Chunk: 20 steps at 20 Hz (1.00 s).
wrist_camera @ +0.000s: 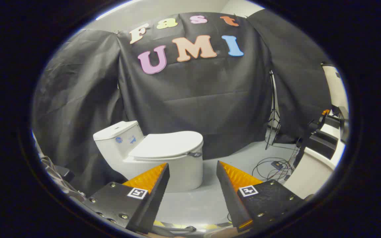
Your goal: Open the toilet lid.
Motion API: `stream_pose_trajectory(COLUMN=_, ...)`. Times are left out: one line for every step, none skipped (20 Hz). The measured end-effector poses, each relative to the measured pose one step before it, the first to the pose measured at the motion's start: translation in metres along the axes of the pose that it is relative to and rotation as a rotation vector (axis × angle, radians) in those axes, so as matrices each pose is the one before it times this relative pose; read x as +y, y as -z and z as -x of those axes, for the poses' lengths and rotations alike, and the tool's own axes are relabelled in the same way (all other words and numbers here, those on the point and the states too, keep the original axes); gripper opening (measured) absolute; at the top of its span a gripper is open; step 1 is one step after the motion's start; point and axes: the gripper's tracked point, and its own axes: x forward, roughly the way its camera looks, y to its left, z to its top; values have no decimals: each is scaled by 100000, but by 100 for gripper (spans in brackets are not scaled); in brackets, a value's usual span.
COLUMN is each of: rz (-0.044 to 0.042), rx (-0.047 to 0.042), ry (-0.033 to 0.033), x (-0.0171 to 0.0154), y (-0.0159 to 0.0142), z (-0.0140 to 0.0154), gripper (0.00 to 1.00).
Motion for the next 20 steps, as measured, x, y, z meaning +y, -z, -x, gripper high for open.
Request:
stream_pose_trajectory(rz=939, rx=1202, ry=-44, x=95, y=205, z=-81, gripper=85)
stream_pose_trajectory(rz=676, rx=1178, ry=92, x=-136, y=267, z=-155, gripper=85)
stream_pose_trajectory(rz=378, rx=683, ry=23, x=-25, y=55, z=-191, gripper=85)
stream_pose_trajectory(rz=-158, rx=305, ry=-23, x=-23, y=130, z=-83, gripper=85)
stream_pose_trajectory(rz=-673, rx=150, ry=130, x=-149, y=-68, z=-13, gripper=84)
stream_pose_trajectory(rz=-1110, rx=-22, ry=83, x=-151, y=53, z=-71, gripper=84)
stream_pose_trajectory(rz=-1733, rx=331, ry=60, x=-196, y=160, z=-106, gripper=84)
stream_pose_trajectory(rz=-1221, rx=94, ry=-28, x=-62, y=9, z=92, gripper=84)
stream_pose_trajectory(rz=-1286, rx=-431, ry=-176, x=-87, y=-85, z=68, gripper=84)
stream_pose_trajectory(rz=-878, rx=-412, ry=50, x=-69, y=-33, z=86, gripper=84)
stream_pose_trajectory(rz=-571, rx=-713, ry=41, x=-104, y=-171, z=69, gripper=84)
stream_pose_trajectory(rz=-535, rx=-1158, ry=2, x=-106, y=-235, z=231, gripper=84)
stream_pose_trajectory(rz=-439, rx=-1210, ry=43, x=-65, y=-283, z=153, gripper=84)
stream_pose_trajectory(rz=-587, rx=-1395, ry=107, x=-157, y=-176, z=148, gripper=84)
stream_pose_trajectory(rz=-708, rx=-1333, ry=76, x=-113, y=-286, z=115, gripper=84)
stream_pose_trajectory(rz=-852, rx=-1401, ry=150, x=-158, y=-208, z=145, gripper=84)
stream_pose_trajectory(rz=-874, rx=-1211, ry=214, x=-169, y=-280, z=148, gripper=84)
stream_pose_trajectory(rz=-917, rx=-1175, ry=240, x=-146, y=-188, z=73, gripper=84)
stream_pose_trajectory(rz=-643, rx=-815, ry=167, x=-84, y=-154, z=71, gripper=84)
stream_pose_trajectory(rz=-969, rx=-974, ry=157, x=-176, y=-153, z=155, gripper=84)
